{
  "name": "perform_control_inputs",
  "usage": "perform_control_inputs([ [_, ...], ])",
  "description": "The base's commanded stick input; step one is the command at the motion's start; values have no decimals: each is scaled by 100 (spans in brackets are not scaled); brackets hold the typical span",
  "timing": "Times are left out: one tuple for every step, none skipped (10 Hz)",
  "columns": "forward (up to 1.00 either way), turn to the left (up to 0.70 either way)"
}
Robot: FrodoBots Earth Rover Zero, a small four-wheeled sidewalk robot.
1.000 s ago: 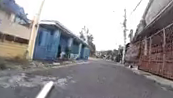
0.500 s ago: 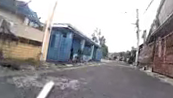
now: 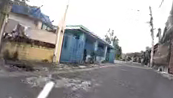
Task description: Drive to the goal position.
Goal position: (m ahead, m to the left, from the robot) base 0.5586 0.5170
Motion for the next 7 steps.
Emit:
perform_control_inputs([
  [0,85],
  [0,85],
  [0,85],
  [0,85],
  [0,85],
  [0,85],
  [0,85],
])
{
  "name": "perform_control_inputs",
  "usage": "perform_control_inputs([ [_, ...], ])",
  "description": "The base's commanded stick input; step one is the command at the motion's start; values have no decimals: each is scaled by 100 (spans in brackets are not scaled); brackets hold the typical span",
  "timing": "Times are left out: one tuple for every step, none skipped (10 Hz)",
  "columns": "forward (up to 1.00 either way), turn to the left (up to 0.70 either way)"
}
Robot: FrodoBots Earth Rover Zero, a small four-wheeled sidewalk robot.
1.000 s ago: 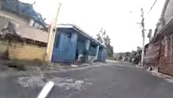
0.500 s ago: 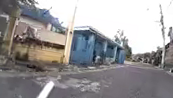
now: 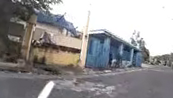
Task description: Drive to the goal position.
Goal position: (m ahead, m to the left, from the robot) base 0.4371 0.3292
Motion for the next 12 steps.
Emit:
perform_control_inputs([
  [0,85],
  [0,85],
  [0,85],
  [0,85],
  [0,85],
  [0,85],
  [0,85],
  [0,85],
  [0,85],
  [0,85],
  [0,85],
  [0,85],
])
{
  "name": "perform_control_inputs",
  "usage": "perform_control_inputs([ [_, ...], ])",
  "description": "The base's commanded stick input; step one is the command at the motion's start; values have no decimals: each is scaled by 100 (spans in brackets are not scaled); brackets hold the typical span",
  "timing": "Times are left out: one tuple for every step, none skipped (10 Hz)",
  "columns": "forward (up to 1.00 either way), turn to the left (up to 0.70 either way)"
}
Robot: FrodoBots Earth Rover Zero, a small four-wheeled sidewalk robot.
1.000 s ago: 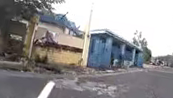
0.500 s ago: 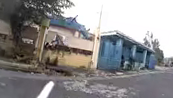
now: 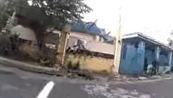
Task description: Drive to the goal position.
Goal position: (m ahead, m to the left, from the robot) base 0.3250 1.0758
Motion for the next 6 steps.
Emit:
perform_control_inputs([
  [0,85],
  [0,85],
  [0,85],
  [0,85],
  [0,85],
  [0,85],
])
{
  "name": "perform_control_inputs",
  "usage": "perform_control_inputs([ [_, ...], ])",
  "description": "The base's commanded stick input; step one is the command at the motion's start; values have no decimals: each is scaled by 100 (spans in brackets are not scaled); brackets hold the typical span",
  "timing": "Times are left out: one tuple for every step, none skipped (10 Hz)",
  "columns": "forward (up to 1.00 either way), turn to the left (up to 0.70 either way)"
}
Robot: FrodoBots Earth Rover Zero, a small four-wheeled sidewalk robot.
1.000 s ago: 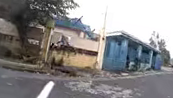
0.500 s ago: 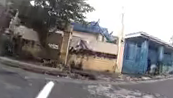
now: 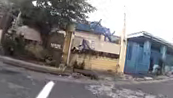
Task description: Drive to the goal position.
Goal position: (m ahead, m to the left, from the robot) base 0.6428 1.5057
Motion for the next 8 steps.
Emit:
perform_control_inputs([
  [0,85],
  [0,85],
  [0,85],
  [0,85],
  [11,79],
  [81,36],
  [85,34],
  [85,34],
])
